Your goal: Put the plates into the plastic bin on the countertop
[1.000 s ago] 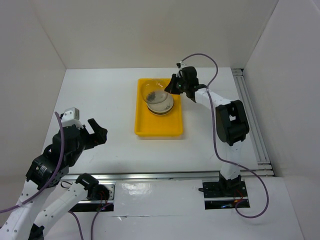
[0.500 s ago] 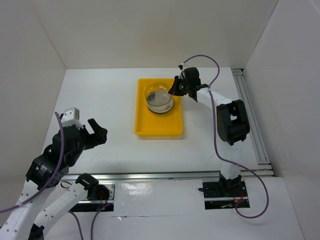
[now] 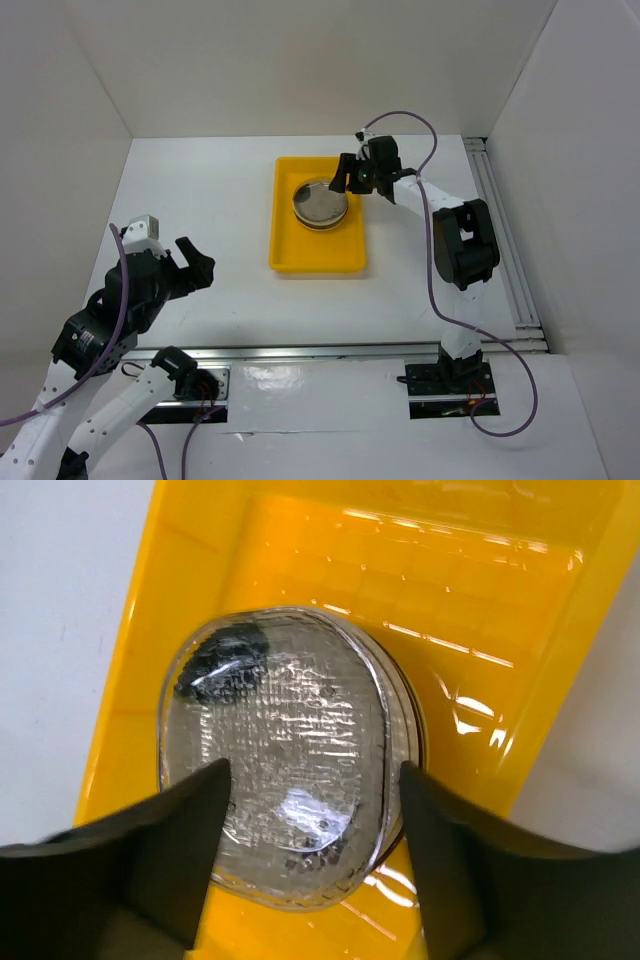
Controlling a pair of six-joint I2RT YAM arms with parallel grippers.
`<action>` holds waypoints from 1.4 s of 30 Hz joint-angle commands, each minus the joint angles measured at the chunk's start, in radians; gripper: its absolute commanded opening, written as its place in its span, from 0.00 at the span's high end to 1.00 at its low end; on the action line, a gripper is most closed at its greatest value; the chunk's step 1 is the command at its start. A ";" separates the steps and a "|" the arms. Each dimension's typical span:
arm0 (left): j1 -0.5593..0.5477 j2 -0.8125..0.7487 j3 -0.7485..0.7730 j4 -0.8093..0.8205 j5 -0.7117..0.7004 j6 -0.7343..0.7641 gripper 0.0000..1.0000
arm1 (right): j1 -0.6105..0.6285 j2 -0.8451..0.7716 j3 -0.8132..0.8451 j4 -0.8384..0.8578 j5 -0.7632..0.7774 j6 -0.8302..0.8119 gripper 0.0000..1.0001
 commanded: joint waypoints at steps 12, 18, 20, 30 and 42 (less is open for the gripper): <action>0.004 -0.021 -0.003 0.042 0.016 0.017 0.01 | 0.060 -0.358 0.037 -0.007 0.166 -0.013 0.00; 0.004 -0.041 -0.013 0.052 0.016 0.017 0.01 | 0.212 -0.712 -0.159 -0.185 0.593 -0.048 0.00; 0.004 -0.032 -0.013 0.052 0.026 0.026 0.01 | 0.237 -0.826 -0.263 -0.238 0.613 -0.031 0.00; 0.004 -0.045 0.114 -0.037 0.036 0.069 0.01 | 0.274 -1.354 -0.425 -0.582 0.593 0.041 0.00; 0.004 -0.084 0.285 -0.240 -0.041 0.069 0.01 | 0.274 -1.471 -0.445 -0.714 0.596 0.078 0.00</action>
